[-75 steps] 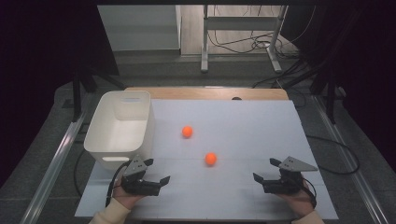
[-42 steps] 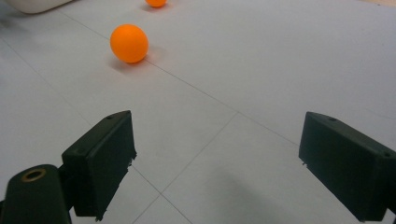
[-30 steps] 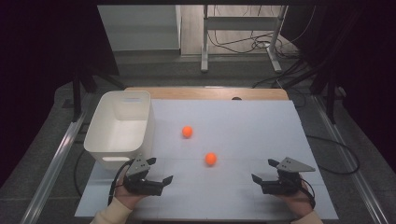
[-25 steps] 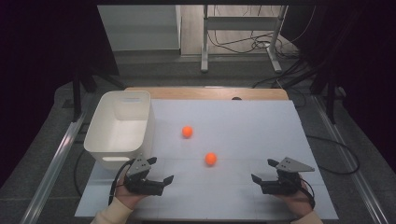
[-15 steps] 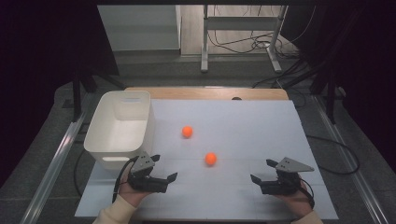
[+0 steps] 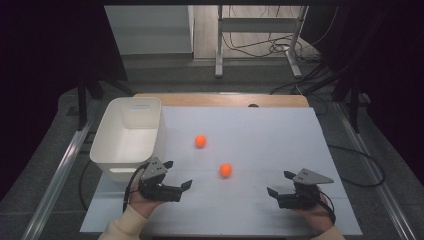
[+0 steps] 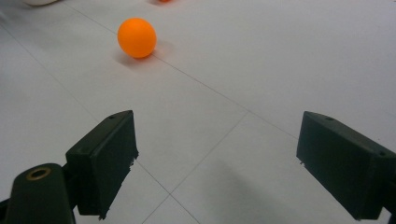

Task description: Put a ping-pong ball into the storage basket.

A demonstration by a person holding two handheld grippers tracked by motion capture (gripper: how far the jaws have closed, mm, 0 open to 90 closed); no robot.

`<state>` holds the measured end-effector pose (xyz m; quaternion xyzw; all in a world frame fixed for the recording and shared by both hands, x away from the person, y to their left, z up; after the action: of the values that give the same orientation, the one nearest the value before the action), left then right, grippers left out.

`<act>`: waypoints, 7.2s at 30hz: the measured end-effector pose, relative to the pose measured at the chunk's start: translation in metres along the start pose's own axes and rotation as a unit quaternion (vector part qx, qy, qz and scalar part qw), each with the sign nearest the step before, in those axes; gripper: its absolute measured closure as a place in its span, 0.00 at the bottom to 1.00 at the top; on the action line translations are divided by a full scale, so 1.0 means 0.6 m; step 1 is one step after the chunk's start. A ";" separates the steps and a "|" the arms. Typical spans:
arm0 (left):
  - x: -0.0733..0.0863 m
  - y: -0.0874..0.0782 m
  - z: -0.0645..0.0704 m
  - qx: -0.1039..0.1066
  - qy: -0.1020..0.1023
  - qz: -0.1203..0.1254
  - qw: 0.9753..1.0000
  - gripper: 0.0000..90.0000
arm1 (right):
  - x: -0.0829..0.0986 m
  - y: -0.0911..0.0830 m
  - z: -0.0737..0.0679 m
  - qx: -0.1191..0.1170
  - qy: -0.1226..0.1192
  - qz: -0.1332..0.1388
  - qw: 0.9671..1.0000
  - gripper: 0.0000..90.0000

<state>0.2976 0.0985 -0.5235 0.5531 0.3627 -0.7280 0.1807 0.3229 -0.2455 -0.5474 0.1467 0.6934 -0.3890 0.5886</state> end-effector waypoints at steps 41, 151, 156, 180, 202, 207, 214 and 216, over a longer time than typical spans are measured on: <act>-0.031 0.047 0.005 0.008 -0.002 -0.003 1.000 0.08 | 0.003 -0.004 0.002 0.007 -0.002 -0.003 1.000 0.14; -0.067 0.173 -0.045 -0.007 -0.033 -0.045 0.998 0.08 | 0.012 -0.004 0.001 0.003 -0.013 -0.012 1.000 0.14; -0.067 0.177 -0.047 -0.008 -0.033 -0.047 0.998 0.08 | 0.012 -0.003 0.001 0.003 -0.013 -0.012 1.000 0.14; -0.065 0.202 -0.070 -0.024 -0.037 -0.056 0.997 0.09 | 0.014 -0.003 0.001 0.003 -0.018 -0.016 1.000 0.14; -0.035 0.236 -0.103 -0.062 -0.041 -0.076 0.994 0.09 | 0.016 -0.003 0.001 0.004 -0.018 -0.020 1.000 0.14; -0.027 0.243 -0.112 -0.068 -0.047 -0.080 0.993 0.09 | 0.016 -0.003 0.001 0.004 -0.018 -0.019 1.000 0.14; -0.023 0.251 -0.117 -0.074 -0.046 -0.081 0.993 0.10 | 0.016 -0.003 0.002 0.004 -0.018 -0.021 1.000 0.14; -0.020 0.254 -0.119 -0.075 -0.048 -0.082 0.993 0.10 | 0.017 -0.003 0.002 0.004 -0.018 -0.021 1.000 0.14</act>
<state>0.4506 0.0465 -0.5710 0.4703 0.4514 -0.7370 0.1784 0.3199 -0.2501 -0.5561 0.1274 0.6837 -0.4069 0.5923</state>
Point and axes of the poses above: each handheld gripper's, and its own axes: y roughly forward along the jaws, x roughly out of its underside, z roughly to its right, the point moved 8 cm from there along y, roughly forward along the jaws, and after that the axes turned 12 degrees about z, right-handed, at the moved point
